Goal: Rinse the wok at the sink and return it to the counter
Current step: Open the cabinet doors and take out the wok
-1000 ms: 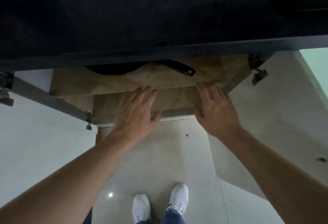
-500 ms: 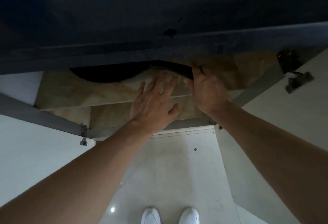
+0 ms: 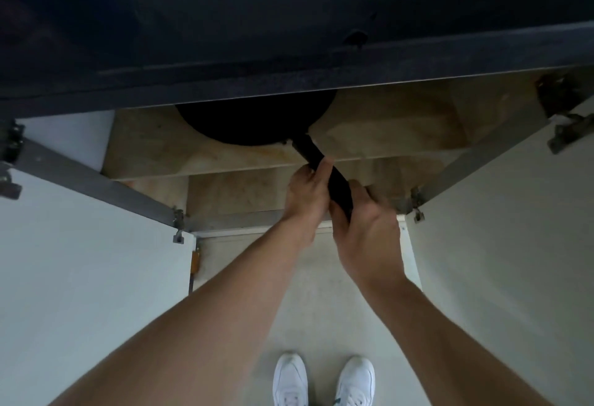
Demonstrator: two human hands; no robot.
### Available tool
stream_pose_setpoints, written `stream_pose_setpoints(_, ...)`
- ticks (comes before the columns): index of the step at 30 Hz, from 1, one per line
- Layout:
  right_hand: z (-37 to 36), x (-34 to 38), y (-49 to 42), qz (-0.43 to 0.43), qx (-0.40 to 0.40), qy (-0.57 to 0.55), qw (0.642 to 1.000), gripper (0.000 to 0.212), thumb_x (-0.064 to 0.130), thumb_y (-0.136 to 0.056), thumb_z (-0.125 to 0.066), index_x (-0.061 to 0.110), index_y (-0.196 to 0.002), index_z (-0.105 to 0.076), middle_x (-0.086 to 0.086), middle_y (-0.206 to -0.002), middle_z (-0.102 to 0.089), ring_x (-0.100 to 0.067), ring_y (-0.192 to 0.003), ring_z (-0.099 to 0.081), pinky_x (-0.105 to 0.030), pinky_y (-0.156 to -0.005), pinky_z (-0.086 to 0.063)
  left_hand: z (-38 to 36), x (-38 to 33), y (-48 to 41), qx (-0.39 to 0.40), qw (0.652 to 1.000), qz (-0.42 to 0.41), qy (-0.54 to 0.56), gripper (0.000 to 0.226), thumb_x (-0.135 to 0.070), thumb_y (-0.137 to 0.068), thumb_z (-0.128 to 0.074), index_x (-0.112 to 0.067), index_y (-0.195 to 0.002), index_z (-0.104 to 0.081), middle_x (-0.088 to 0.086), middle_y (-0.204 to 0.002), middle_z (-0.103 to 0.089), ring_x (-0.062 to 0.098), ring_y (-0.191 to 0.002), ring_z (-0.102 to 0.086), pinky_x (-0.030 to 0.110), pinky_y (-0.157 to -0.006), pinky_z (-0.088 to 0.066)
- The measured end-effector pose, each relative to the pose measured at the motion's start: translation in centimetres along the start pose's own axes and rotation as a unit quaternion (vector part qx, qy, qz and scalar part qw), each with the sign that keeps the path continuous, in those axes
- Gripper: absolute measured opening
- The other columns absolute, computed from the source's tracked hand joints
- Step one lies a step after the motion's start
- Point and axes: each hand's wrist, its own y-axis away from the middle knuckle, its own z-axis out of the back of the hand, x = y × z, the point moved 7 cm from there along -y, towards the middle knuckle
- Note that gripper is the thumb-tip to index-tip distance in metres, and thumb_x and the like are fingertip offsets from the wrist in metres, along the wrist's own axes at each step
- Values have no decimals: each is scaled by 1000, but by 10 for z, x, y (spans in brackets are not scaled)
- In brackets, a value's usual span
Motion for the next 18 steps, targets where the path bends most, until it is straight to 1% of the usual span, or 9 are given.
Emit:
stream_pose_setpoints(1, 1, -1, 11, -9, -7, -7, 1000, 23, 23, -93, -64, 5, -108, -64, -9, -85, -61, -23, -59, -51, -32, -54, -45, 0, 6, 1, 1, 999, 23, 48, 29, -42, -96, -56, -17, -86, -64, 3, -91, -69, 23, -95, -66, 37, -89, -52)
stream_pose_setpoints(3, 5, -6, 31, -28, -14, -19, 999, 23, 24, -92, -68, 8, -107, -65, -3, -83, -57, -17, -58, -45, -28, -56, -40, -1, 14, 4, 23, 990, 57, 124, 24, -35, -96, -60, -13, -91, -67, 7, -102, -72, 22, -101, -68, 36, -92, -53)
stream_pose_setpoints(5, 7, -13, 48, -44, -5, -22, 999, 25, 24, -90, -71, 8, -109, -66, -1, -82, -55, -16, -59, -45, -27, -58, -40, -3, 20, 10, 59, 976, 86, 189, 17, -25, -97, -60, -8, -99, -66, 9, -109, -73, 18, -100, -71, 30, -85, -56)
stream_pose_setpoints(7, 8, -21, 60, -56, 12, -19, 998, 24, 25, -89, -71, 9, -107, -65, 0, -81, -53, -17, -61, -46, -28, -60, -40, -4, 24, 16, 90, 965, 113, 221, 18, -18, -96, -62, -3, -106, -65, 12, -109, -74, 18, -94, -73, 28, -79, -56)
stream_pose_setpoints(10, 0, -35, 67, -118, 75, -61, 988, 19, 27, -88, -70, 14, -98, -61, 3, -77, -58, -17, -65, -54, -25, -59, -39, -2, 32, 22, 112, 957, 132, 232, 30, -12, -94, -63, 5, -119, -62, 17, -115, -73, 20, -91, -75, 28, -81, -58)
stream_pose_setpoints(12, -11, -44, 69, -192, 145, -123, 963, 18, 29, -87, -70, 17, -94, -59, 2, -74, -68, -16, -67, -66, -25, -58, -47, 1, 39, 24, 117, 956, 140, 231, 34, -10, -93, -64, 7, -122, -61, 17, -117, -72, 21, -95, -75, 28, -85, -58)
stream_pose_setpoints(14, -22, -46, 67, -240, 207, -201, 927, 15, 27, -87, -70, 19, -95, -60, -2, -72, -73, -13, -65, -73, -28, -62, -56, 3, 45, 26, 124, 953, 144, 235, 34, -10, -93, -64, 7, -122, -61, 17, -117, -72, 22, -100, -74, 30, -89, -56)
stream_pose_setpoints(16, -32, -41, 62, -264, 250, -284, 887, 14, 25, -89, -70, 16, -98, -64, -4, -75, -75, -11, -60, -72, -24, -58, -56, 6, 50, 26, 130, 950, 144, 245, 30, -9, -93, -64, 7, -119, -62, 17, -115, -73, 23, -104, -73, 30, -89, -57)
stream_pose_setpoints(18, -40, -35, 54, -286, 271, -364, 844, 14, 21, -90, -69, 12, -101, -67, -6, -81, -75, -16, -61, -72, -23, -57, -56, 9, 53, 26, 138, 948, 144, 249, 26, -10, -93, -64, 4, -115, -63, 15, -111, -74, 21, -105, -72, 28, -87, -56)
